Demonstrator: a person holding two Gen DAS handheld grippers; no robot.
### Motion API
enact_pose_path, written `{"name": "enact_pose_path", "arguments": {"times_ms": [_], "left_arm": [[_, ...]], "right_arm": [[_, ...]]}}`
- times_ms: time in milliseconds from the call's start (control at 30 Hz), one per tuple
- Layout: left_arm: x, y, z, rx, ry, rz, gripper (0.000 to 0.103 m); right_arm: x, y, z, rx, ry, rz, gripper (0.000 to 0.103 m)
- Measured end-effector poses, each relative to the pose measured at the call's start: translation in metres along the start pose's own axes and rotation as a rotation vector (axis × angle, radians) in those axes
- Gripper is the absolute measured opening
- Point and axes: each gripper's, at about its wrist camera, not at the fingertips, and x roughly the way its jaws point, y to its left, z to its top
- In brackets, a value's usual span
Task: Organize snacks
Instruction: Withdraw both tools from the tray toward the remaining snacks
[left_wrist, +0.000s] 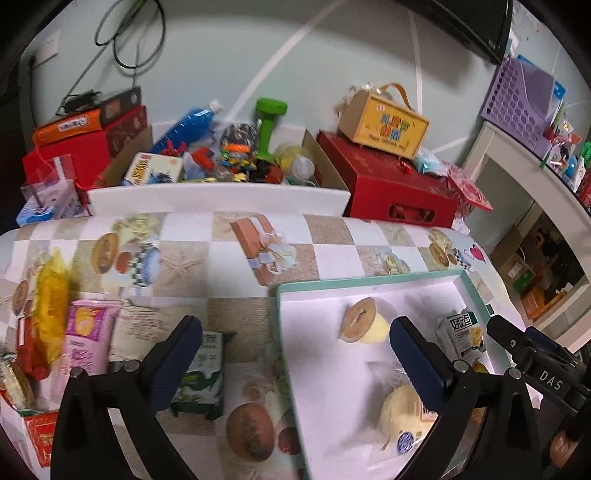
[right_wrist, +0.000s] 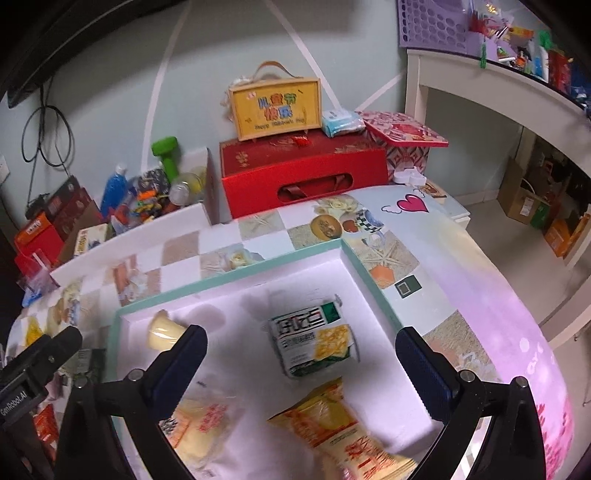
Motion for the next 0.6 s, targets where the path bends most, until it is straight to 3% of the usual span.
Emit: {"name": "enact_pose_path", "arguments": {"times_ms": [333, 600], "left_arm": [[-0.022, 0.033, -0.020, -0.056, 0.023, -0.018, 0.101], [-0.036, 0.060, -0.032, -0.055, -0.015, 0.070, 0.101]], "right_arm": [[-0.004, 0.026, -0.019, -0.006, 0.044, 0.065, 0.103], [-0.016, 0.059, -0.031, -0.046, -0.006, 0.100, 0.103]]}}
